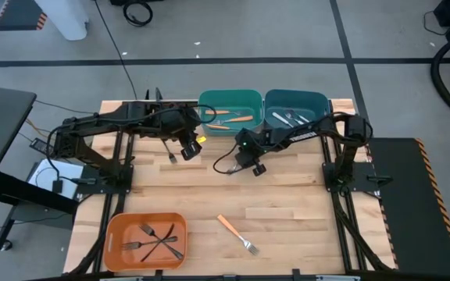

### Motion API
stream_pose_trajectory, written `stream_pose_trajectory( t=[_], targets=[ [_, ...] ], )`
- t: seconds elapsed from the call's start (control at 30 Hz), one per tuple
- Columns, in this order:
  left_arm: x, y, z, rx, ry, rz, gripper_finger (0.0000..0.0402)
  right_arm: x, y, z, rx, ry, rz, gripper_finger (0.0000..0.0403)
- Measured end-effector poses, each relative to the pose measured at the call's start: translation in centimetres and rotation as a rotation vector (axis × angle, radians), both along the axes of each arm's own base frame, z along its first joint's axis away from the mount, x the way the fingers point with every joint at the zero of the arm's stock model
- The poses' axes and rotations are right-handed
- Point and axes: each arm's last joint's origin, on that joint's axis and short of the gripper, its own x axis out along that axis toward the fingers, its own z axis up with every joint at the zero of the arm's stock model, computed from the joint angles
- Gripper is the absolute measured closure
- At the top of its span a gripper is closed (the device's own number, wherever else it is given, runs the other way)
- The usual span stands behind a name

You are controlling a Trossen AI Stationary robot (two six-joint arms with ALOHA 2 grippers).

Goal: Sort silverware by color (type)
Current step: Put the white fork into the blue bin

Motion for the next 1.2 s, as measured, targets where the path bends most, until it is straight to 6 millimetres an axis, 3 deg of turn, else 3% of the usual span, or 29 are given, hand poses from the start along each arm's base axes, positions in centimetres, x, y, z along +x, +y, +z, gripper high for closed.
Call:
stream_pose_trajectory(
  t=[0.13,0.27,0.57,0.9,1.2],
  targets=[
    [0.0,0.0,0.0,0.008,0.003,-0.011,0.0297,0.1,0.0,-1.3,0.030,0.048,-0.027,0.0288],
    [0.0,0.0,0.0,0.010,0.005,-0.014,0.0297,-0.1,0.0,-1.3,0.079,0.062,-0.116,0.0301],
    [0.0,0.0,0.0,0.011,0.005,-0.015,0.0297,-0.2,0.1,-0.7,0.173,0.039,-0.340,0.0396],
    [0.0,0.0,0.0,0.029,0.017,-0.044,0.0297,-0.7,0.4,0.9,0.261,0.001,-0.395,0.0399],
    [0.0,0.0,0.0,0.025,0.014,-0.037,0.0297,-0.3,0.8,1.4,0.326,-0.045,-0.355,0.0343]
  ],
)
